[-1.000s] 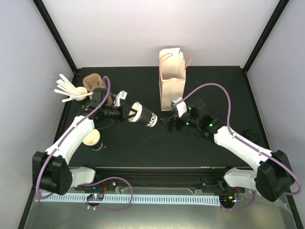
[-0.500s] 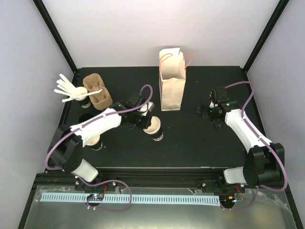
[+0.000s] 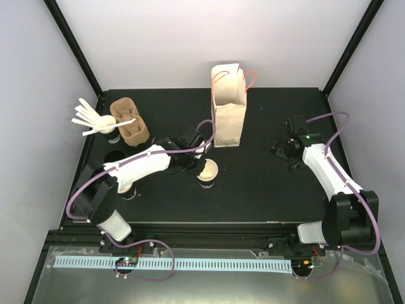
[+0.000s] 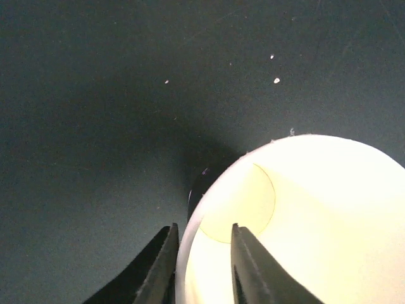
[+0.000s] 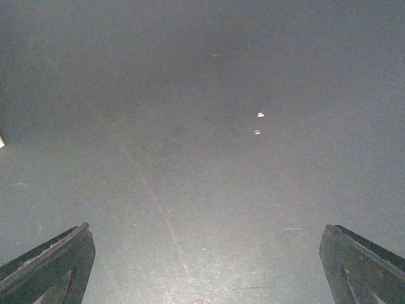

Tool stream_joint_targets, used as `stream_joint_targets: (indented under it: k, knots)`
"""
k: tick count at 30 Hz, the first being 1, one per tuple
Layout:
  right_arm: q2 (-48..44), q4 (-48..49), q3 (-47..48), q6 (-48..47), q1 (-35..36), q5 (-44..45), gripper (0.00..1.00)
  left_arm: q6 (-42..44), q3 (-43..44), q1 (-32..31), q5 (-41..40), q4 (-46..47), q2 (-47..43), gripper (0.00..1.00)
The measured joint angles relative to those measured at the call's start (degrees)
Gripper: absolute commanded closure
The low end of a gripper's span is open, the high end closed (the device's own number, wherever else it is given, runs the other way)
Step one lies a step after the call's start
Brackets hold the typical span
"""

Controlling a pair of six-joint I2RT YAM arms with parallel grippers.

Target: Pack the takeout coffee

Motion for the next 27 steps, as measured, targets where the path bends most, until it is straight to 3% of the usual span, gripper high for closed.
stream_joint_targets:
  k: [7,15,22,27]
  knots:
    - [0.1,-1.9,0.0,2.3,-3.4,2.6,0.00,2.0,0.0,0.0,0.4,-0.1,0.0,0.23]
    - [0.0,-4.4,-0.2,3.3,-12.5,6.4,0.00,3.9,3.0,0.0,2.1,-1.8,-1.5,0.02]
    - [0.3,-6.8,0.0,3.8,-23.2,9.0,0.00,4.5,3.9,0.0,2.4,-4.4,-8.7,0.01]
    - [2.1,-7.8,1.7,4.2,-27.1,9.4,0.00,4.5,5.2,0.0,2.1,-5.9,-13.8,0.01]
